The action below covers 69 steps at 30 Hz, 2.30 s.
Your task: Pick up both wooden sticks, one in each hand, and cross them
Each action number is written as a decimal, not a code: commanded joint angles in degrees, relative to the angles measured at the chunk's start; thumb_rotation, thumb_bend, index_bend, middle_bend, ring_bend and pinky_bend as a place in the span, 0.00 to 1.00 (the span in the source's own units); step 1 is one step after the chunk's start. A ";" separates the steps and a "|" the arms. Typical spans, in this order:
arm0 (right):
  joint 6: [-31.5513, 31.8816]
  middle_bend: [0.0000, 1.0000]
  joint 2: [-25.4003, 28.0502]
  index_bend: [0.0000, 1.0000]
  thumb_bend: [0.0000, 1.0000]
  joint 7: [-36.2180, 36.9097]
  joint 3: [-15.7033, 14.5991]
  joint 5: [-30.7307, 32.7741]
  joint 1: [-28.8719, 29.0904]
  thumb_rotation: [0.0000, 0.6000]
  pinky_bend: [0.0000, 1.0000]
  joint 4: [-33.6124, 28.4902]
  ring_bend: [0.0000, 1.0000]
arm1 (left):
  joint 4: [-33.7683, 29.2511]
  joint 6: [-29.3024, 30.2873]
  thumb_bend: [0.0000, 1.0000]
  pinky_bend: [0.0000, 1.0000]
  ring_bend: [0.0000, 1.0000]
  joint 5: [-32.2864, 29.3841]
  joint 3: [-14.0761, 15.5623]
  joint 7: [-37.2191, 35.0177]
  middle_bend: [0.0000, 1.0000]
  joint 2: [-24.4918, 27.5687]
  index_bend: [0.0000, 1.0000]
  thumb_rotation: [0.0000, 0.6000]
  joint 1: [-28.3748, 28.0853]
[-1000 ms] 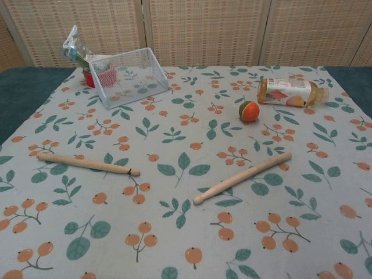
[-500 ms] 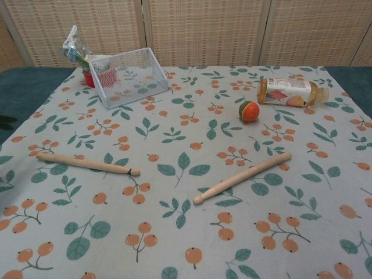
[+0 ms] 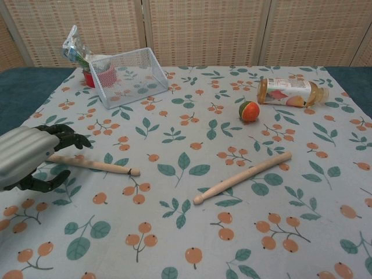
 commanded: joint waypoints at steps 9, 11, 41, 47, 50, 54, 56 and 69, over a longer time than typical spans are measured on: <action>-0.95 0.00 1.14 0.00 0.30 0.27 -0.35 0.84 0.07 1.00 0.00 -0.91 0.00 | 9.97 -0.22 0.46 0.24 0.17 0.47 0.63 2.01 0.33 -5.17 0.30 1.00 -2.37; -0.94 0.00 1.25 0.00 0.30 0.14 -0.37 0.88 0.04 1.00 0.00 -0.96 0.00 | 12.21 0.55 0.46 0.25 0.18 1.05 0.96 2.09 0.35 -6.02 0.33 1.00 -2.51; -0.26 0.00 1.49 0.00 0.30 0.28 -0.49 0.17 -0.37 1.00 0.00 -1.42 0.00 | 21.30 0.61 0.46 0.27 0.35 -1.88 1.06 3.42 0.62 -9.67 0.58 1.00 -2.91; -0.28 0.00 1.35 0.00 0.30 0.17 -0.52 0.27 -0.44 1.00 0.00 -1.40 0.00 | 18.33 0.54 0.46 0.26 0.35 -2.03 1.41 3.18 0.61 -7.94 0.54 1.00 -2.78; -0.44 0.00 1.29 0.00 0.30 0.02 -0.59 0.33 -0.45 1.00 0.00 -1.45 0.00 | 15.29 0.14 0.47 0.26 0.35 -1.93 1.85 3.79 0.59 -6.19 0.51 1.00 -2.82; -0.46 0.00 1.35 0.00 0.30 -0.15 -0.70 0.34 -0.52 1.00 0.00 -1.55 0.00 | 11.53 -1.50 0.46 0.25 0.35 -2.91 1.70 6.29 0.58 -4.09 0.49 1.00 -3.26; -0.37 0.00 1.40 0.00 0.30 -0.22 -0.72 0.42 -0.63 1.00 0.00 -1.58 0.00 | 10.78 -2.71 0.46 0.25 0.34 -3.65 1.55 8.60 0.58 -3.51 0.49 1.00 -3.67; -0.36 0.00 1.36 0.00 0.30 0.07 -0.48 0.64 -0.63 1.00 0.00 -1.35 0.00 | 8.73 -4.02 0.46 0.25 0.41 -5.28 1.56 15.99 0.73 -2.06 0.66 1.00 -4.57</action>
